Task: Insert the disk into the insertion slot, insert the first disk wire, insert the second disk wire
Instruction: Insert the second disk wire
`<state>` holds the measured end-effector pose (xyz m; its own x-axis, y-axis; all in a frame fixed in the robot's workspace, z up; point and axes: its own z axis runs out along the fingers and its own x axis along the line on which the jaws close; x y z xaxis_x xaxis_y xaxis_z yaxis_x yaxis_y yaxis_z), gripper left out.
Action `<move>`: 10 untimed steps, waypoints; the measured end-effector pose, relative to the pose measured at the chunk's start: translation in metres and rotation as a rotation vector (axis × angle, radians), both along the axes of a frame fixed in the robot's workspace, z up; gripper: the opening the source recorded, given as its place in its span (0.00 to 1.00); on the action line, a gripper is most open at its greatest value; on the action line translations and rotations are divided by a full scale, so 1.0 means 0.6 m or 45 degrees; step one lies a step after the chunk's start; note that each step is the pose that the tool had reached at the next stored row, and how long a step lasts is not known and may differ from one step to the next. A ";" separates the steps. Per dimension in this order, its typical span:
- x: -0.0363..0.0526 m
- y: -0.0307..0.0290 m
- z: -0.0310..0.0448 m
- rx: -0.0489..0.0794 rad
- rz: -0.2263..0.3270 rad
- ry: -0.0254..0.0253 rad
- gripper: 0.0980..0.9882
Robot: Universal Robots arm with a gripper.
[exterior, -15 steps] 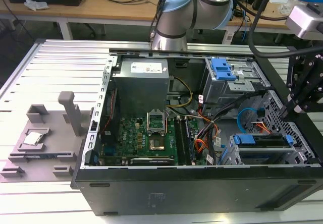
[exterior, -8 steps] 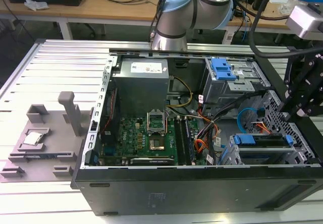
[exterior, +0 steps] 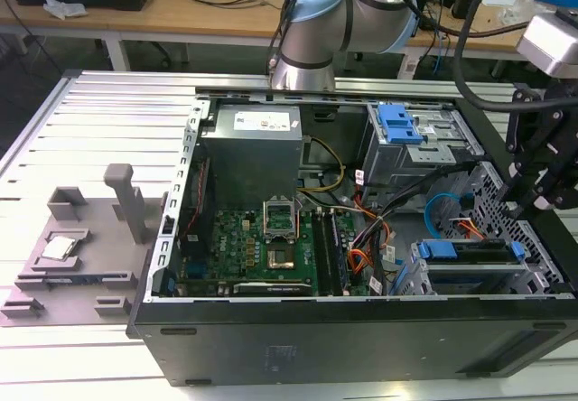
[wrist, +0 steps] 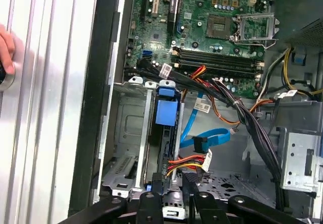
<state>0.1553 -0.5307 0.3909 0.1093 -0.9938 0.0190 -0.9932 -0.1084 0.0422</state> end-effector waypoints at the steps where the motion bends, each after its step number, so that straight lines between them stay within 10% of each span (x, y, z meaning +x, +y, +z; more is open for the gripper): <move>1: 0.000 0.0098 0.000 0.000 0.000 0.0000 0.23; 4: 0.000 0.0374 0.000 0.000 0.000 0.0000 0.23; 10: -0.011 0.0451 -0.001 0.000 0.000 0.0001 0.23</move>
<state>0.1486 -0.5036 0.3906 0.1095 -0.9938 0.0192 -0.9932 -0.1086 0.0423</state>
